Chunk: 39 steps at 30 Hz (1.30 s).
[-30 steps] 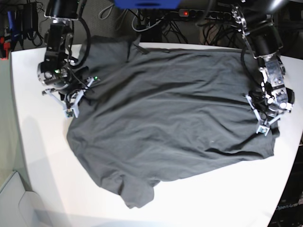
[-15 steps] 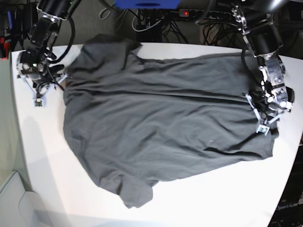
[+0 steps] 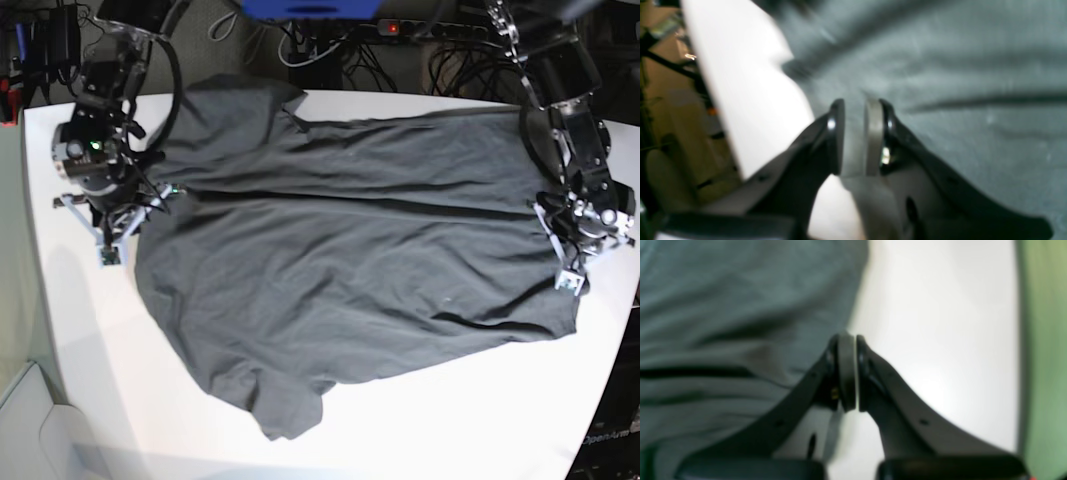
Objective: Layout the t-shirt on the table in an organized manner, then fold the t-shirt properly
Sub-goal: 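Stretch the shirt's collar end apart with both grippers, then release the shirt and move both grippers toward its middle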
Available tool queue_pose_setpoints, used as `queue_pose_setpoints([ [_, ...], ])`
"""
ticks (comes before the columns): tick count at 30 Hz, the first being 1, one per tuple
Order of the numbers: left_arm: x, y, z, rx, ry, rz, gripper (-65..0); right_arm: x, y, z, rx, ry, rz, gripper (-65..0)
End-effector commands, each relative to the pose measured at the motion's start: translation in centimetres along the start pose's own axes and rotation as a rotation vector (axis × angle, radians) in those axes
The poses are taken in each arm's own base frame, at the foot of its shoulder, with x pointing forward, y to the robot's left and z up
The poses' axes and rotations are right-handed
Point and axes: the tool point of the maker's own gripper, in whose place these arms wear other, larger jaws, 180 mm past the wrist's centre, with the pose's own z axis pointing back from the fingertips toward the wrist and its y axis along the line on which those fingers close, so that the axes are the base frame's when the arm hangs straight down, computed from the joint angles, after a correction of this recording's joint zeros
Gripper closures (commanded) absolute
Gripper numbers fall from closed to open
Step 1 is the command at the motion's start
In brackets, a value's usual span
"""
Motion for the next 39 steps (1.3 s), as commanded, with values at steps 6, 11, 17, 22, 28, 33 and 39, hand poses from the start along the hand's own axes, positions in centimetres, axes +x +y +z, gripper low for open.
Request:
queue_pose_setpoints([
  [6, 5.6, 2.6, 3.3, 0.091, -0.086, 0.021, -10.8, 3.1, 3.6, -2.5, 0.104, -0.035, 0.042, 0.0],
  [11, 8.9, -0.4, 4.2, 0.048, -0.129, 0.001, -10.8, 2.4, 6.4, -5.4, 0.189, 0.039, 0.060, 0.0],
  [17, 11.6, -5.5, 4.3, -0.046, -0.184, -0.034, -10.8, 1.8, 12.2, -5.3, 0.306, 0.045, 0.142, 0.0],
  [22, 13.5, -9.7, 3.9, -0.143, -0.195, -0.045, -10.8, 1.0, 18.4, -3.8, 0.429, 0.031, 0.242, 0.0],
  [28, 14.8, -12.7, 2.6, -0.231, -0.205, -0.046, -10.6, 0.3, 22.4, -2.3, 0.518, 0.002, 0.327, 0.0],
  [33, 14.1, -14.8, 0.9, -0.297, -0.197, -0.044, -10.6, 2.2, 22.3, 0.4, 0.552, -0.104, 0.412, 0.0],
  [39, 13.2, -18.0, -1.3, -0.393, -0.214, -0.026, -10.6, 4.2, 17.4, 1.5, 0.431, -0.167, 0.417, 0.0],
])
